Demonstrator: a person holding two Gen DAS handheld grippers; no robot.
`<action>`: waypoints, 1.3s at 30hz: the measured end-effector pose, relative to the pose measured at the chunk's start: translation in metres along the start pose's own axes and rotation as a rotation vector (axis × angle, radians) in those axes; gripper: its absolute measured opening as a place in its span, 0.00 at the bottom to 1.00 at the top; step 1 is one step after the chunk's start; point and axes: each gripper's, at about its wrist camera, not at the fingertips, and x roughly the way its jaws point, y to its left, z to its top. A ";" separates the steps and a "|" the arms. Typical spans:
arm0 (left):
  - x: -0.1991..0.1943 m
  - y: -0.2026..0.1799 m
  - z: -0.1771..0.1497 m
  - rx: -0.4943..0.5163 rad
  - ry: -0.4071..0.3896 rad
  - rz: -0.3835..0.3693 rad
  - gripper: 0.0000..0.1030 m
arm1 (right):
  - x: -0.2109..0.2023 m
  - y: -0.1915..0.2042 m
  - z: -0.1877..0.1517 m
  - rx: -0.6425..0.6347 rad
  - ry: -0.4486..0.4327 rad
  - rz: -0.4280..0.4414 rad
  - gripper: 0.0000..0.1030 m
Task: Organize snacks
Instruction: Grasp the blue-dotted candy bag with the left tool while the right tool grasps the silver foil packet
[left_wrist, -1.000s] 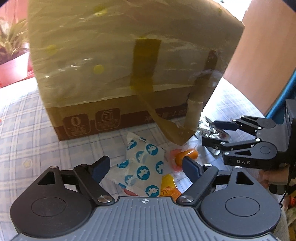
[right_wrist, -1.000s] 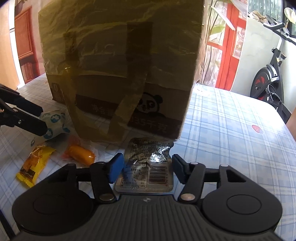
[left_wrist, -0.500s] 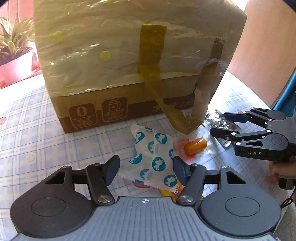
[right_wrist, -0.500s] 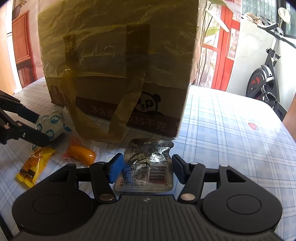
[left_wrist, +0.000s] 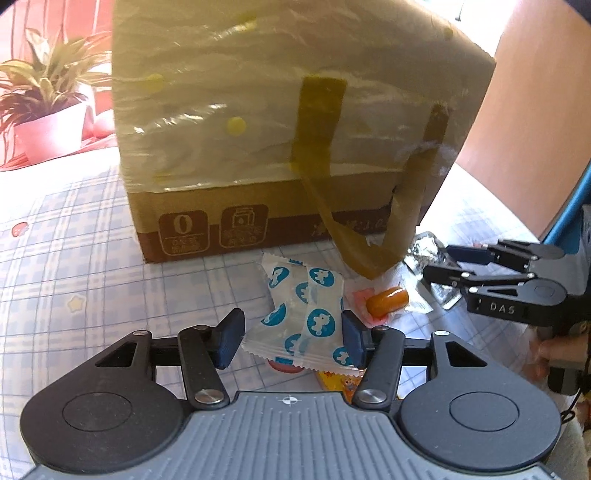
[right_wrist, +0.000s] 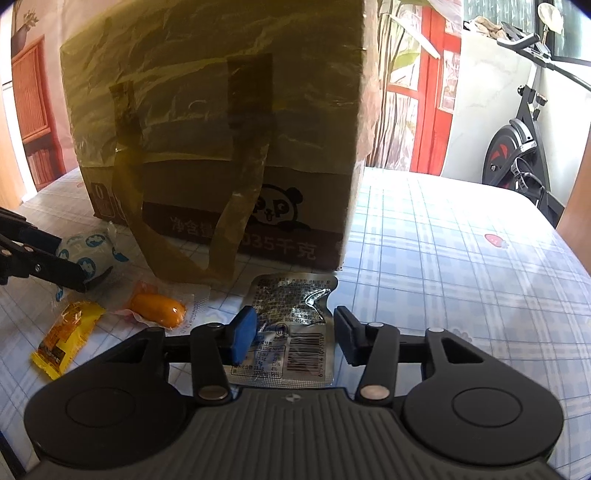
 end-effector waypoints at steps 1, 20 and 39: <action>-0.003 0.001 0.000 -0.008 -0.008 0.000 0.57 | 0.000 0.000 0.000 -0.001 0.000 0.000 0.49; -0.036 0.002 -0.008 -0.087 -0.086 -0.009 0.57 | -0.014 0.003 -0.002 -0.002 -0.064 -0.035 0.21; -0.048 0.005 -0.013 -0.116 -0.113 -0.022 0.57 | -0.025 0.010 0.006 0.062 0.020 0.007 0.50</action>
